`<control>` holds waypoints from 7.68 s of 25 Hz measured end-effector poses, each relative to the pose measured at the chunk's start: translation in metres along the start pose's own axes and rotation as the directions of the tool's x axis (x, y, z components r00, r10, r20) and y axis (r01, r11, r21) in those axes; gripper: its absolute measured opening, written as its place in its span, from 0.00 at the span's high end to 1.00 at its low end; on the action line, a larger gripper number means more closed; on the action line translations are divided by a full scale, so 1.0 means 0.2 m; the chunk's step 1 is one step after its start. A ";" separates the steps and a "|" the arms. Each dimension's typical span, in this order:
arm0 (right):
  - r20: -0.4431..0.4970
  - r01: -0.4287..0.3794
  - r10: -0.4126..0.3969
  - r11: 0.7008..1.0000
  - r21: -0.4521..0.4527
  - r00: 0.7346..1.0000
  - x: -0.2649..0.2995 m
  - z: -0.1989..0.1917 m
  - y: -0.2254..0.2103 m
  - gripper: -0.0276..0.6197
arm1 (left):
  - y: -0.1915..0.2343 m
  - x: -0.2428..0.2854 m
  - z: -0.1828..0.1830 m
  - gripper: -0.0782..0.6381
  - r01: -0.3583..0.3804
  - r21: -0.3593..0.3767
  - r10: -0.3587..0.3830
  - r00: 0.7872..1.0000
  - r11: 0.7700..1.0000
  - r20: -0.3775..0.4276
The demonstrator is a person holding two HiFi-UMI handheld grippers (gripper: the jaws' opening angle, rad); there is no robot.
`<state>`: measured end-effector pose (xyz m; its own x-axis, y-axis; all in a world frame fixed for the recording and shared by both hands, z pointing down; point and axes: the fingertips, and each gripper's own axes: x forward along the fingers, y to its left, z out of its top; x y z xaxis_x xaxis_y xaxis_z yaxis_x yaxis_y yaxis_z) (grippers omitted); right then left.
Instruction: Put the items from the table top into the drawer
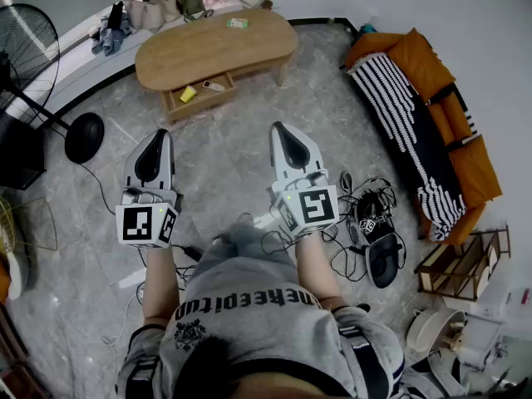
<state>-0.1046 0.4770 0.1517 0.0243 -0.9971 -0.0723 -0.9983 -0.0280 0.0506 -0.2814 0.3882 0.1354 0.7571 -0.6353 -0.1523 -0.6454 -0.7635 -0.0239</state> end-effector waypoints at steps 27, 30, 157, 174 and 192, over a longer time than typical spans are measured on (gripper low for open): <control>0.012 -0.044 0.043 0.999 0.017 0.999 0.36 -0.09 -0.38 0.95 | -0.01 0.49 -0.04 0.87 -0.039 0.021 0.039 0.999 0.999 0.001; 0.013 -0.042 0.041 0.999 0.023 0.999 0.40 -0.10 -0.43 0.95 | -0.01 0.56 -0.05 0.87 -0.031 0.026 0.031 0.999 0.999 -0.007; -0.874 -0.786 0.445 0.603 0.134 0.193 4.35 -3.67 -2.06 0.39 | 1.65 3.84 -2.47 0.87 -0.126 -0.109 0.060 0.880 0.986 -0.471; -0.705 -0.514 0.526 0.817 0.262 0.476 4.28 -3.31 -1.87 0.42 | 1.71 3.69 -2.36 0.87 -0.177 -0.080 0.129 0.902 0.981 -0.411; -0.420 -0.399 0.584 0.799 0.451 0.694 3.83 -2.65 -1.30 0.42 | 1.68 3.10 -2.07 0.87 -0.291 -0.032 0.264 0.904 0.956 -0.337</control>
<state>0.2022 -0.3179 0.6114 -0.5442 -0.7384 0.3982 -0.8306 0.4073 -0.3798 0.0128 -0.3111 0.4418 0.5483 -0.8147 0.1888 -0.8341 -0.5490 0.0533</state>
